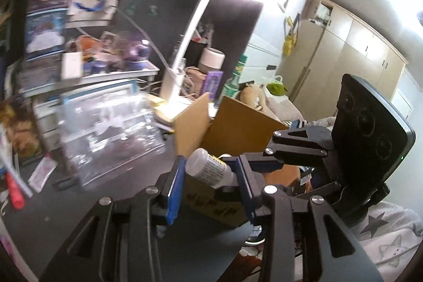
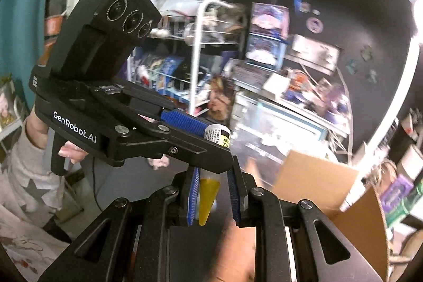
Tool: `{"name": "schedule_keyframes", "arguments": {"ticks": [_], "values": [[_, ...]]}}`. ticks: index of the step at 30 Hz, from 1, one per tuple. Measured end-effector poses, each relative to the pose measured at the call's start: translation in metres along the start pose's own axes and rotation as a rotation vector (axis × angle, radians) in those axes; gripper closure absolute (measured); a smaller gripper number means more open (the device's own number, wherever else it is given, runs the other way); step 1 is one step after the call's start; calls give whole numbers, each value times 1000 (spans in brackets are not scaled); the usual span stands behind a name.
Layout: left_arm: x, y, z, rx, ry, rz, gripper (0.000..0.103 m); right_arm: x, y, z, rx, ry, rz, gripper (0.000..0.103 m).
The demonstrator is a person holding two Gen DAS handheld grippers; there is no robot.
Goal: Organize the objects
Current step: 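Grasp the yellow-capped glue bottle with the right gripper and lift, then lower the glue bottle into the cardboard box and open the right gripper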
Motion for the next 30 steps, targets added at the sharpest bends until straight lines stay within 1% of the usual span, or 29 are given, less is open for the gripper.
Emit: {"name": "schedule_keyframes", "arguments": {"ticks": [4,9,12,17,18,20,21,22,30], "values": [[18,16,-36,-46,-21,-18,68,35,-18,13,-20,18,-104,87],[35,27,-75,-114,-47,-29,68,63,-40,23,-44,2,-169,87],[42,28,-92,-148,-38,-41,68,72,-49,24,-66,-7,-183,87],[48,27,-108,-185,-16,-51,68,79,-57,22,-95,-6,-195,86],[48,26,-109,-190,-11,-53,66,79,-58,21,-100,-4,-195,86],[46,24,-110,-195,12,-56,52,80,-61,20,-108,-1,-201,82],[45,23,-109,-191,19,-56,42,80,-62,22,-107,-6,-203,73],[44,23,-108,-185,22,-54,40,80,-62,23,-102,-14,-203,67],[39,23,-96,-167,50,-53,38,81,-62,27,-102,-43,-208,66]]}}
Point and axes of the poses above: each gripper's, at about its wrist camera, not at the fingertips, and z roughly against the way its jaws point, x to its right, y to its top, the point moved 2 cm from there along -z, roughly the way its jaws point, and after that the axes turned 6 degrees about z, right-handed, at the moved point
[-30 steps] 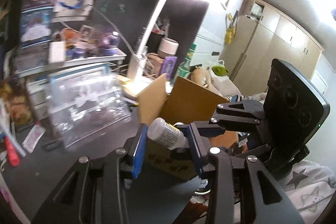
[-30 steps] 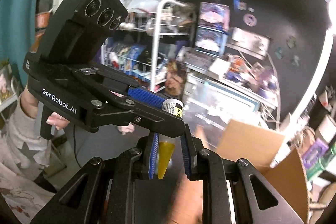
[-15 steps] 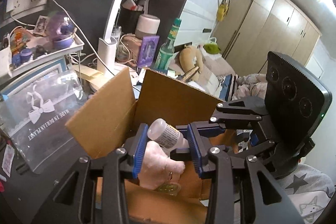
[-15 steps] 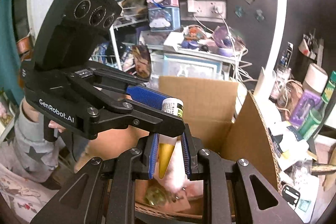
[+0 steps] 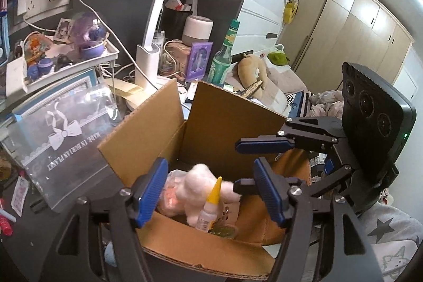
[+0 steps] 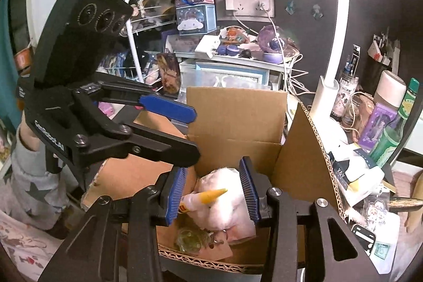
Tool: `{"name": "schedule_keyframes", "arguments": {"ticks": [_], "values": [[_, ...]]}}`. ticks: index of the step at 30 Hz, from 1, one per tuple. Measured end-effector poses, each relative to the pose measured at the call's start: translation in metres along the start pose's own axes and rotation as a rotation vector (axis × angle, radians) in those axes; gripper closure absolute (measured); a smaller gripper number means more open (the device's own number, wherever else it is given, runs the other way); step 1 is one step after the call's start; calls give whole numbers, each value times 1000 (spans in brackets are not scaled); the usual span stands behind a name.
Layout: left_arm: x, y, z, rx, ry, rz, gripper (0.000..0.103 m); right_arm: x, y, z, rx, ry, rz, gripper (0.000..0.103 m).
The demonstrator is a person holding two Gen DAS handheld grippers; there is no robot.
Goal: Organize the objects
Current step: 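Lower the glue bottle into the cardboard box and open the right gripper, then move the right gripper back over the clear tube with blue bunny cap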
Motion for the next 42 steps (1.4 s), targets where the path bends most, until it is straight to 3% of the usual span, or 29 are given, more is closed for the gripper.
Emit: {"name": "schedule_keyframes", "arguments": {"ticks": [16,26,32,37,42], "values": [[-8,-17,28,44,23,-2,36,-10,6,8,-10,-81,3,66],[-38,-49,89,145,93,19,34,-79,41,2,34,-20,132,66],[-76,-87,139,222,153,94,30,-139,56,-28,11,86,231,66],[-105,-119,158,241,217,163,30,-181,52,-79,-82,159,262,66],[-127,-149,162,233,232,221,30,-190,35,-133,-172,60,274,66]]}}
Point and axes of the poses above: each gripper's, at about its wrist camera, not at the fingertips, and z roughly against the way its jaws point, x to its right, y to its top, the point moved 2 cm from there along -z, roughly the way its jaws point, and after that the axes turned 6 degrees about z, right-handed, at the moved point
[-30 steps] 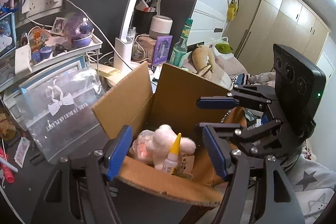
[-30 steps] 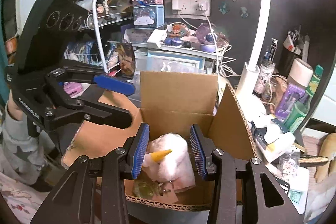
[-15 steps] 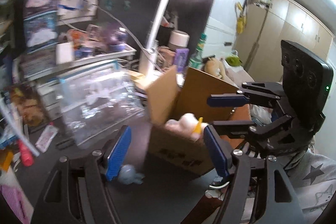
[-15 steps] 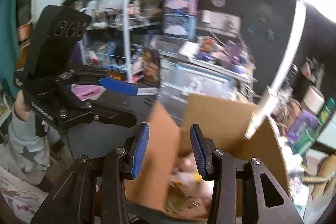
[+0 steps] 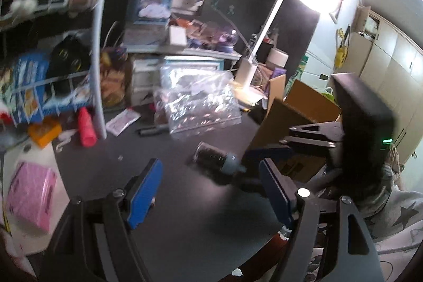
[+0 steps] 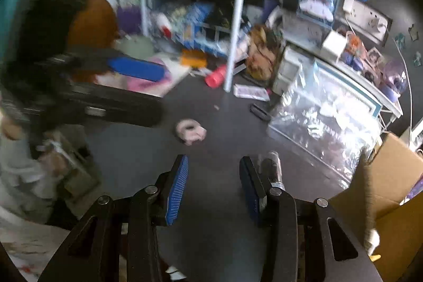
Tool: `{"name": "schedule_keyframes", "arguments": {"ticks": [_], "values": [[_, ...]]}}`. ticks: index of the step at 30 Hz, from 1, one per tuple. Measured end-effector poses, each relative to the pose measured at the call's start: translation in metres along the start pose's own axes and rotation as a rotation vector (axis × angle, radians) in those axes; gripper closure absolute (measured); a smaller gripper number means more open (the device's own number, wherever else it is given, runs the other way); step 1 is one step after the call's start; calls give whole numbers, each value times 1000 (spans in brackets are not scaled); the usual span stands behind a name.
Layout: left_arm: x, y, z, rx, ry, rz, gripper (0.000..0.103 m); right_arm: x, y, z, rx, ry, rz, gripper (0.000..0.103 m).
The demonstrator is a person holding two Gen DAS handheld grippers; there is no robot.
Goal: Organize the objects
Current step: 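Move the right gripper back over the clear tube with blue bunny cap, then close the right gripper on the bunny-capped tube and lift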
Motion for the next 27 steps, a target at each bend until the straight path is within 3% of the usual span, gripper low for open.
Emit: {"name": "schedule_keyframes", "arguments": {"ticks": [5,7,17,20,27], "values": [[-14,-14,-2,-14,3,35,30,21,-16,-46,-92,-179,1,65],[-17,-16,-2,-15,1,42,30,34,-21,-60,-122,-190,-17,52],[-17,-18,-9,-27,-12,53,30,63,-36,-94,-189,-27,-179,50],[-16,-18,-11,-31,-17,57,30,65,-37,-93,-176,-5,-205,63],[-16,-20,-20,-52,-13,63,30,55,-35,-88,-126,27,-178,64]]}}
Point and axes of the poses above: each gripper's, at about its wrist camera, not at the fingertips, and z roughly against the way its jaws point, x to its right, y to its top, the point moved 2 cm from there along -z, roughly the way its jaws point, and after that the axes turned 6 degrees about z, right-handed, at the moved point
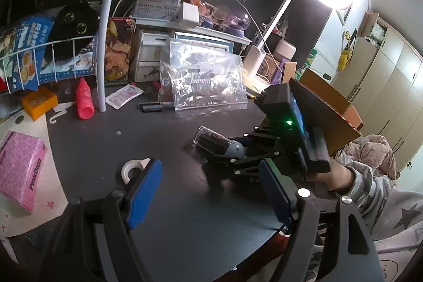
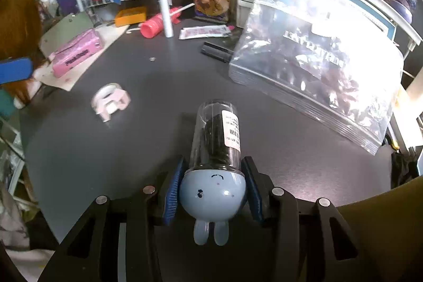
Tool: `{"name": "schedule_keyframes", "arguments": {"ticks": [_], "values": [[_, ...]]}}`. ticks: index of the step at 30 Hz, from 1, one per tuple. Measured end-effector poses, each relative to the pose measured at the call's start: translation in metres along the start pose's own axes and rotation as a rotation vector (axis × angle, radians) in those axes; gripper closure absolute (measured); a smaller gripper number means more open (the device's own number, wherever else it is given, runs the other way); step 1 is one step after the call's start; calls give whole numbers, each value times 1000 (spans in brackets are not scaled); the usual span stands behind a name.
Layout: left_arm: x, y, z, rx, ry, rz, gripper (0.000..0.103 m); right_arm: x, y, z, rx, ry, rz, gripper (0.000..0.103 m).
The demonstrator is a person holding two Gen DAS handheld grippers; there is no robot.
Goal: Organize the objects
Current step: 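Close the right gripper on the bunny-capped tube and lift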
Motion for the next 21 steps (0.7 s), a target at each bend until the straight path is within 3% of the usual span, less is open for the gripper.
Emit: {"name": "schedule_keyframes", "arguments": {"ticks": [6,21], "values": [[2,1,-8,-17,-9,0,30,-24,4,23,58,51,57,64],[5,0,-12,-30,-13,-2,30,-27,-12,4,-24,66,59,63]]}}
Point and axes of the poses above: each gripper's, at about its wrist camera, not at the fingertips, and z roughly against the way its jaws point, x to its right, y to its top, the point moved 2 cm from there along -z, roughly the way its jaws point, and after that the axes turned 6 degrees about z, right-handed, at the moved point
